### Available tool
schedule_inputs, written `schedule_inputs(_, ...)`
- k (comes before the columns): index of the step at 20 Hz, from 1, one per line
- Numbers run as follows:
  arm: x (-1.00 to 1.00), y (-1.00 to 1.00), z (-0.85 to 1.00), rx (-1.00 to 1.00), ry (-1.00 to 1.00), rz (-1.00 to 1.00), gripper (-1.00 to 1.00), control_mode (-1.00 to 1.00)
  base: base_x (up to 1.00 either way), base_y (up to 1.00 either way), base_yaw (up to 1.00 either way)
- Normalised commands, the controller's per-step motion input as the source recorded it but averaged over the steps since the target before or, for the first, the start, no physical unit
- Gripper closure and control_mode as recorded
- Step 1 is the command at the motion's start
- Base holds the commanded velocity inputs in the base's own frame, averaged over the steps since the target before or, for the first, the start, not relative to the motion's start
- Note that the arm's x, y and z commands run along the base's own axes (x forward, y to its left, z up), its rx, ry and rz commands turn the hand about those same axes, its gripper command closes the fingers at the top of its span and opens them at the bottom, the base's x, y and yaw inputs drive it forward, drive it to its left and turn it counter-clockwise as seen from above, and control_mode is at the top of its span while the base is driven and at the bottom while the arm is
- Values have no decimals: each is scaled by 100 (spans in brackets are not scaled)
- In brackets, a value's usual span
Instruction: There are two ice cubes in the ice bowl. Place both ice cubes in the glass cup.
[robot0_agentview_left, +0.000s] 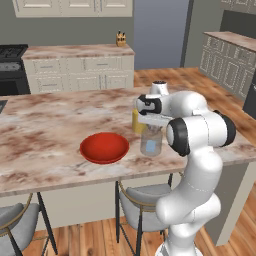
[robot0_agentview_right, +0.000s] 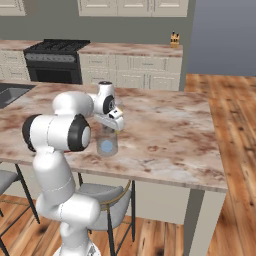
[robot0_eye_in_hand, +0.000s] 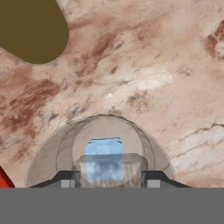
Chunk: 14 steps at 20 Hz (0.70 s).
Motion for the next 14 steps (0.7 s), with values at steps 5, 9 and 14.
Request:
schedule_inputs(5, 4, 2, -3, 0, 0, 0, 100, -100, 0, 0, 0)
schedule_inputs(9, -1, 0, -12, 0, 0, 0, 100, -100, 0, 0, 0)
schedule_inputs(14, -7, 0, -9, 0, 0, 0, 100, -100, 0, 0, 0)
